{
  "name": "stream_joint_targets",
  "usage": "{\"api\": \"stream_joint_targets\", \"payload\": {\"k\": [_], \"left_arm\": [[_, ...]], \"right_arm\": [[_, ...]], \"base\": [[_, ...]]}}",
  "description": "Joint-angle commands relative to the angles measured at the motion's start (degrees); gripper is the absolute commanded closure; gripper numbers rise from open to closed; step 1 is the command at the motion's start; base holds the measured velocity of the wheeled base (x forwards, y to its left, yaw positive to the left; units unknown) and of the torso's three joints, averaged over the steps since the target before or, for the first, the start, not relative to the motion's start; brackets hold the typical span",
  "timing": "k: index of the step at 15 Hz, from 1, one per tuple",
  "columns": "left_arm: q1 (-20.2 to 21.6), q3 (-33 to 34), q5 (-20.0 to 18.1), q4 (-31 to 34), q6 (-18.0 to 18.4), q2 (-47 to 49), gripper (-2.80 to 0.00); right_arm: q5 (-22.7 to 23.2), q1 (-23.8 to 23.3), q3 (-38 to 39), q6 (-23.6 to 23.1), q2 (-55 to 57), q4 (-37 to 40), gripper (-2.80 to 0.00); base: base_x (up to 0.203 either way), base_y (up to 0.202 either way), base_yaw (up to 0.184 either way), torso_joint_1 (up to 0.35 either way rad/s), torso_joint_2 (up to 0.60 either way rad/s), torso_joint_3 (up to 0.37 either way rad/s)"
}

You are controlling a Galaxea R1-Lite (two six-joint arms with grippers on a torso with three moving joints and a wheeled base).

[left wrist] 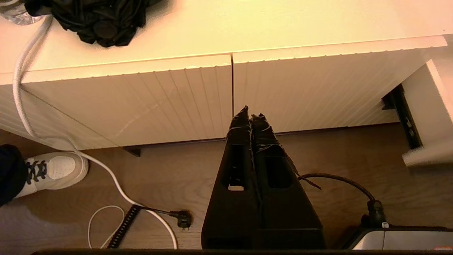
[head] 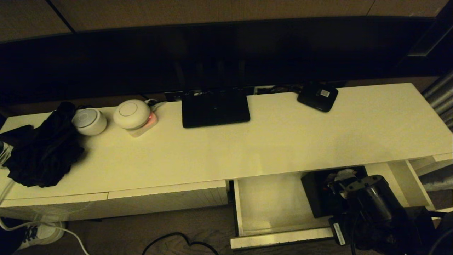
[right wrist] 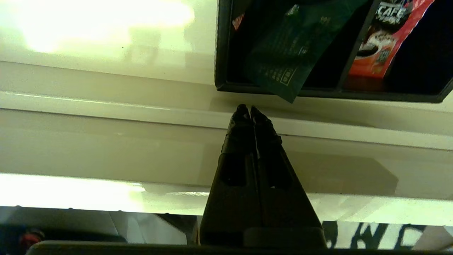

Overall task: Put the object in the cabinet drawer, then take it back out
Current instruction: Open the drawer

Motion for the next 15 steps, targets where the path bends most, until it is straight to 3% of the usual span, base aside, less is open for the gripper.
{"api": "stream_joint_targets", "payload": {"k": [1, 6, 15], "left_arm": [[0.01, 0.18, 0.02, 0.00, 0.00, 0.00, 0.00], [0.01, 0.18, -0.03, 0.00, 0.00, 0.00, 0.00], [0.01, 0.18, 0.02, 0.00, 0.00, 0.00, 0.00]], "right_arm": [[-0.03, -0.01, 2.45, 0.27, 0.24, 0.41, 0.00], [-0.12, 0.33, 5.52, 1.82, -1.58, 0.41, 0.00], [-0.21, 5.40, 6.51, 6.51, -1.45, 1.29, 0.00]], "base": [[0.000, 0.000, 0.000, 0.000, 0.00, 0.000], [0.000, 0.000, 0.000, 0.000, 0.00, 0.000], [0.000, 0.000, 0.000, 0.000, 0.00, 0.000]]}}
